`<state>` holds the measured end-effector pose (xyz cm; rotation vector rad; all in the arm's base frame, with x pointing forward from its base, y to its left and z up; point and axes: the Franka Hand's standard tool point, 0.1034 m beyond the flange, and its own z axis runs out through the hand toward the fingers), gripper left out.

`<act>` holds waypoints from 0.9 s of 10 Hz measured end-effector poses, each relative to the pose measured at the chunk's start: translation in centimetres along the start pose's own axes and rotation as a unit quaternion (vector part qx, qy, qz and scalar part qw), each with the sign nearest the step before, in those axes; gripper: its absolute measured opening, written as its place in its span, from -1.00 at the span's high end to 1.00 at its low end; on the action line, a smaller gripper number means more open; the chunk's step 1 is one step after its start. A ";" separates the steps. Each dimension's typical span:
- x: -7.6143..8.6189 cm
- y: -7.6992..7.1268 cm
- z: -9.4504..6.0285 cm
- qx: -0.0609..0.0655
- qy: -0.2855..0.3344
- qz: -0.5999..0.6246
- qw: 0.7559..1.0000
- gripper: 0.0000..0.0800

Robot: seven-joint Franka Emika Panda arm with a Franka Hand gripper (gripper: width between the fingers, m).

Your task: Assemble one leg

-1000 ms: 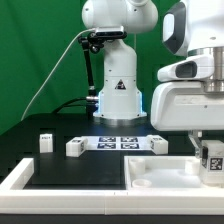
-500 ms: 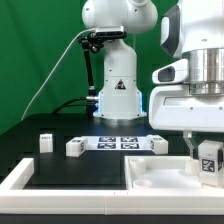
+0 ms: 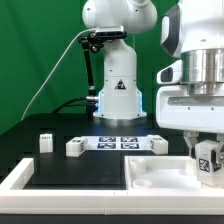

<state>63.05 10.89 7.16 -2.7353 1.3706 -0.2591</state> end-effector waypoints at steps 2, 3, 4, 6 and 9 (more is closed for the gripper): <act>0.0 0.0 0.0 0.000 0.000 0.000 1.000 0.26; 0.0 0.0 0.0 0.000 0.000 0.000 1.000 0.26; 0.0 0.0 0.0 0.000 0.000 0.000 1.000 -0.28; 0.0 0.0 0.0 0.000 0.000 0.000 1.000 -0.55; -0.2 0.0 0.1 -0.001 0.001 -0.063 0.998 -0.62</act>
Offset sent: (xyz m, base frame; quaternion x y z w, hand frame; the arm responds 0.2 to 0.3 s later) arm 0.0000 0.0000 0.0000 0.0000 0.0000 -0.0799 0.9968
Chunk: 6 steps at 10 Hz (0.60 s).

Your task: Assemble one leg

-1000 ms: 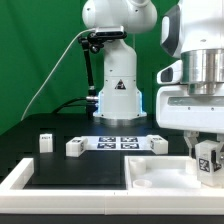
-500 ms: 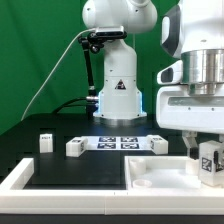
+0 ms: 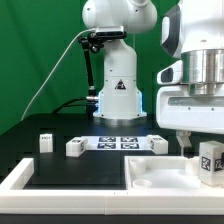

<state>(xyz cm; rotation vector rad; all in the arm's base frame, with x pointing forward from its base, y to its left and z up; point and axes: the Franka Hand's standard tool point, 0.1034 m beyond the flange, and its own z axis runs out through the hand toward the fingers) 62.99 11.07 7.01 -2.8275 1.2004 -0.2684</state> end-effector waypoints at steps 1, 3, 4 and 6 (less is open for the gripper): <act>-0.1 -0.1 -0.1 0.000 0.000 -0.071 0.997 -0.62; -0.1 -0.4 -0.3 0.001 0.002 -0.168 0.986 -0.62; 0.0 -0.4 -0.5 -0.006 -0.002 -0.248 0.969 -0.62; -0.1 -0.7 -0.8 -0.012 -0.010 -0.340 0.940 -0.62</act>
Offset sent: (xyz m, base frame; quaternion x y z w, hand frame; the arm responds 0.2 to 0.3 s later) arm 0.0044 0.0037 0.0119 -0.0289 -0.0376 -0.3480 0.9363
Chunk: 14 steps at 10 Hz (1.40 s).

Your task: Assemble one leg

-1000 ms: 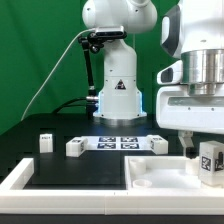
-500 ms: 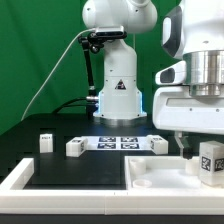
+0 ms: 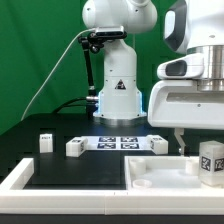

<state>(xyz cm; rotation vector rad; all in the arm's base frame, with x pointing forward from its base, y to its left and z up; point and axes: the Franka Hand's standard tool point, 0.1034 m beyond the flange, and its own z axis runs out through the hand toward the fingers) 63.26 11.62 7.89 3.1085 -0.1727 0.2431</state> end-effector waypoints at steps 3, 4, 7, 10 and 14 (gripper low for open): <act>0.3 0.5 -0.2 -0.002 0.000 -0.126 0.992 -0.62; 0.3 0.5 -0.2 -0.002 0.000 -0.140 0.990 -0.62; 0.1 -0.3 -0.2 -0.004 0.000 -0.163 0.987 -0.62; 0.2 -0.1 -0.2 -0.005 0.000 -0.162 0.987 -0.50; 0.1 -0.1 -0.1 -0.004 0.000 -0.136 0.991 0.27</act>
Offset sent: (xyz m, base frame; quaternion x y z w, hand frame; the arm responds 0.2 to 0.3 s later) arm -0.0058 0.0079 0.0020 0.0283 -0.0175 -0.1392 0.9897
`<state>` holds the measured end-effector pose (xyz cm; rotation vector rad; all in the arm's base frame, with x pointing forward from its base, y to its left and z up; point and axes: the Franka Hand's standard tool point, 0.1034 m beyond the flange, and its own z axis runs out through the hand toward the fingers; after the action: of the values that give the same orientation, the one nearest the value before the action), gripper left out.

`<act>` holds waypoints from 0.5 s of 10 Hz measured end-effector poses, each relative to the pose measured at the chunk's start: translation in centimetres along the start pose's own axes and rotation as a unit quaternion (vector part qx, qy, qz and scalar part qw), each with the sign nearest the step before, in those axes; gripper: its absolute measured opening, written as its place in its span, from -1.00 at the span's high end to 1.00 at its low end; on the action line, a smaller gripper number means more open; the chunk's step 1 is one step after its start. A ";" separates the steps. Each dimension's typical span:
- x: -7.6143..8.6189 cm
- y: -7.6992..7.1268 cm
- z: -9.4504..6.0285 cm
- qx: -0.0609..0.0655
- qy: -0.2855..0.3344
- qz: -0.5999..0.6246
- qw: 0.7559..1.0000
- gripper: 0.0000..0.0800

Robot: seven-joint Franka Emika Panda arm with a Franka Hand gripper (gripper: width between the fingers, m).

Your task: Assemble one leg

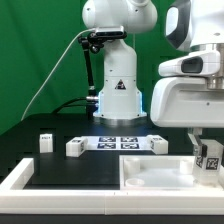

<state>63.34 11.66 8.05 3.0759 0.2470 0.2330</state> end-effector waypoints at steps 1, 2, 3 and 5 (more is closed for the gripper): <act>0.0 0.0 0.1 0.001 -0.001 0.059 0.998 0.27; -0.1 0.2 0.3 0.000 -0.002 0.131 0.991 0.27; -0.1 0.3 0.3 -0.001 -0.002 0.172 0.985 0.27; -0.1 0.9 0.4 0.007 -0.002 0.316 0.949 0.27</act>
Offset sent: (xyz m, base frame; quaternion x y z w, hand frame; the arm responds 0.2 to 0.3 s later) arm -0.0002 -0.0180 -0.0129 -0.0160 0.0020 0.3217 0.9467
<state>63.48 10.71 7.68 3.0575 -0.7506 0.2418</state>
